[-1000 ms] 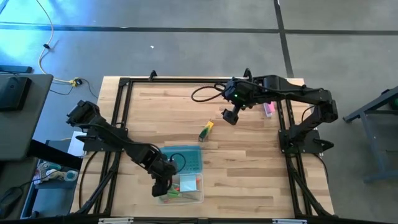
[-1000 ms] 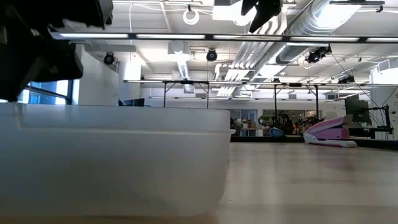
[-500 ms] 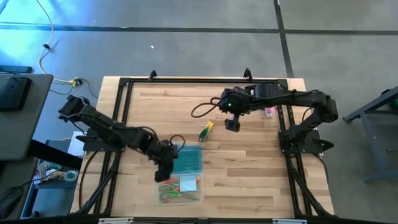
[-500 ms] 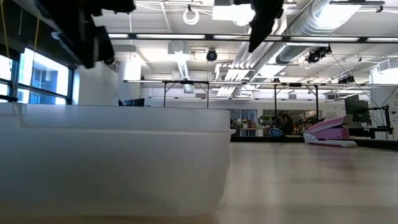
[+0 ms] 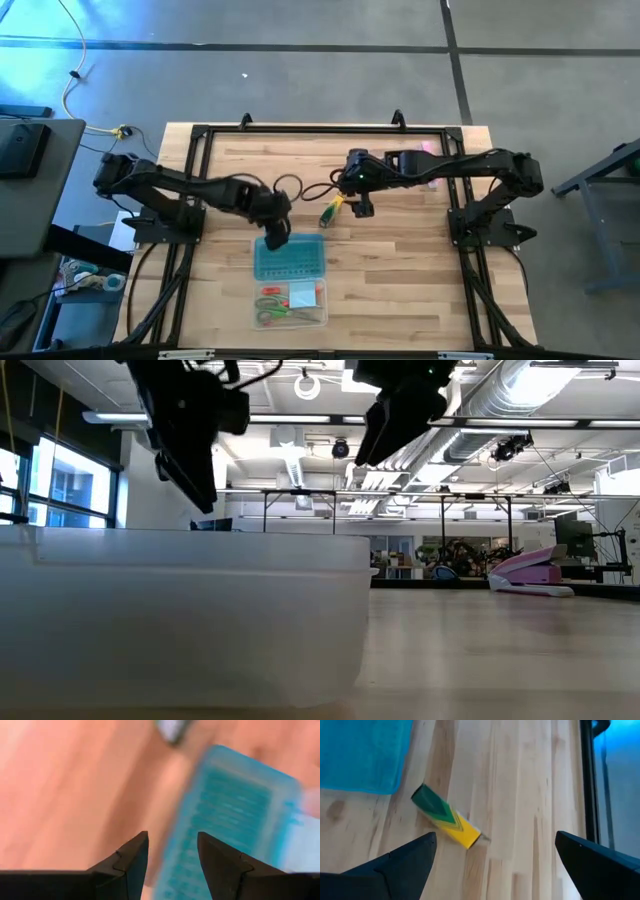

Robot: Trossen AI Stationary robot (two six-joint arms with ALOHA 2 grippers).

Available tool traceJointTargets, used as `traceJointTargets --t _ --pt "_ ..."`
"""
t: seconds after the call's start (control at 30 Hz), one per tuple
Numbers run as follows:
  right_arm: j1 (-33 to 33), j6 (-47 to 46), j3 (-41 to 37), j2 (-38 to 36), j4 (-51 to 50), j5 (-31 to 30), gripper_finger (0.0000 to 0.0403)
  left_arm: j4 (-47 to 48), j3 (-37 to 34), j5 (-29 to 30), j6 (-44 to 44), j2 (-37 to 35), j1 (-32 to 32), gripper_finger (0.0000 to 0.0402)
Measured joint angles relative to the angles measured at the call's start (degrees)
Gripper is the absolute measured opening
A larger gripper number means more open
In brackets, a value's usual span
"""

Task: Pack school essentials
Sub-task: Put the yellow crayon box into the supply box

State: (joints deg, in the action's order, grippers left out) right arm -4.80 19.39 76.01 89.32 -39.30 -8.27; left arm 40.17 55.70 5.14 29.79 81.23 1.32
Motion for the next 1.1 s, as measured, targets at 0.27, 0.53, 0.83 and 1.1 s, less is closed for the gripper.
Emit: traceJointTargets --t 0.27,0.53,0.83,1.1 --pt "-0.41 3.19 -2.62 0.00 8.78 -0.22 0.0399 2.31 0.00 0.69 -5.07 0.00 11.50 0.0158" --pt "-4.11 4.93 -0.52 -0.02 11.20 -0.63 0.0399 2.27 0.00 0.03 -8.15 0.02 23.04 0.0158" --pt "-9.69 6.56 0.44 0.29 17.20 5.43 0.0399 1.98 0.00 -2.98 -8.93 0.02 31.44 0.0158" --pt "-13.98 6.36 0.48 4.82 18.77 14.45 0.0399 1.37 0.00 -3.01 -7.15 0.04 35.09 0.0158"
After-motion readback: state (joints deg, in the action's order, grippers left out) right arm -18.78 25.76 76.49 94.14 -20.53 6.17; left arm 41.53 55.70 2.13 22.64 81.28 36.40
